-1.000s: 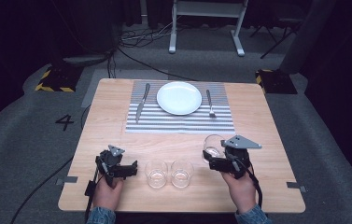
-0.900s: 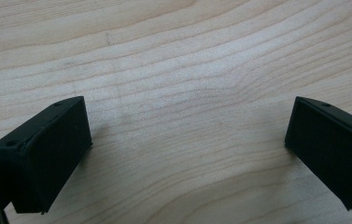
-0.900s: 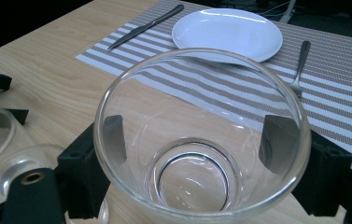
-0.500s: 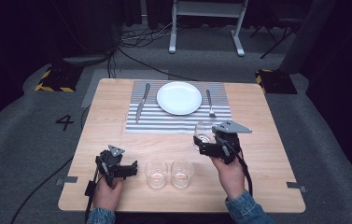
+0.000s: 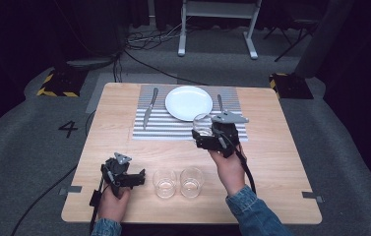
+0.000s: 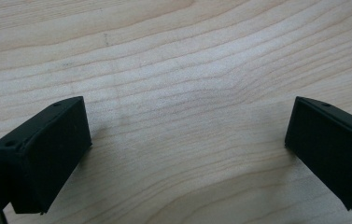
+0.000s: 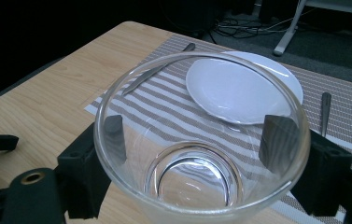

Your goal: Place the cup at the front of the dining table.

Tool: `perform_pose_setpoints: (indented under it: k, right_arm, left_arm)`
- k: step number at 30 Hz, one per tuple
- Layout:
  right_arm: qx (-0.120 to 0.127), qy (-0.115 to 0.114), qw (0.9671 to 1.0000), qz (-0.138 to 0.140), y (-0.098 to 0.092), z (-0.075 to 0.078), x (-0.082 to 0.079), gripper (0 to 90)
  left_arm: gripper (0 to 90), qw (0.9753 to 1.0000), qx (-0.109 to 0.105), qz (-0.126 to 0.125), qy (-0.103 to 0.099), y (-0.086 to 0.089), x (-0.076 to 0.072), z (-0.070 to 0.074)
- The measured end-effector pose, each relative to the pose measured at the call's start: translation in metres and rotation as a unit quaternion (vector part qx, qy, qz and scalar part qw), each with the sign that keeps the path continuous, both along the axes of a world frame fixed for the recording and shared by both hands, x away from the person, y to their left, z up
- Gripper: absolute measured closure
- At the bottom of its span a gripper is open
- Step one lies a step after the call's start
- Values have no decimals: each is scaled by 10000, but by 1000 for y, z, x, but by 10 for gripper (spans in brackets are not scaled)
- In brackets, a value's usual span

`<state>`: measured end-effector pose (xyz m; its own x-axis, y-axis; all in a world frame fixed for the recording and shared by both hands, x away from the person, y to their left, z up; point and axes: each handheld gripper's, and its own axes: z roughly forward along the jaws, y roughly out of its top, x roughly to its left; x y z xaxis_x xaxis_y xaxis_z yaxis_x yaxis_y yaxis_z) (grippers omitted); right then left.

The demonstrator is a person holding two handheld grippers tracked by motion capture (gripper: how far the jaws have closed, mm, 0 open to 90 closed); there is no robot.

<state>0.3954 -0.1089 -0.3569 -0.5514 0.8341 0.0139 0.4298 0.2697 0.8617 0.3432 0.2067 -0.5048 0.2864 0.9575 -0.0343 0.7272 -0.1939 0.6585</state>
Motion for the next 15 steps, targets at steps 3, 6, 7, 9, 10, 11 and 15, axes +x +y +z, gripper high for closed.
perform_pose_setpoints:
  k: [3,6,7,9,10,11,15]
  right_arm:
    - [-23,51,10000,21,8,2,8,199]
    - [-21,93,9999,71,15,3,17,199]
    - [-21,93,9999,71,15,3,17,199]
    - [-88,153,9998,37,22,3,26,199]
    - [-82,151,9998,48,24,3,29,199]
    - [-94,196,9998,26,25,3,31,199]
    - [-194,303,9994,7,33,1,45,199]
  left_arm:
    - [4,10000,3,-2,2,0,0,0]
    - [4,10000,2,-1,1,0,0,0]
    - [4,10000,2,-1,1,0,0,0]
    - [4,10000,3,-2,2,0,0,0]
    - [4,10000,3,0,1,0,0,0]
    - [4,10000,3,0,1,0,0,0]
    - [4,10000,4,-3,2,0,0,0]
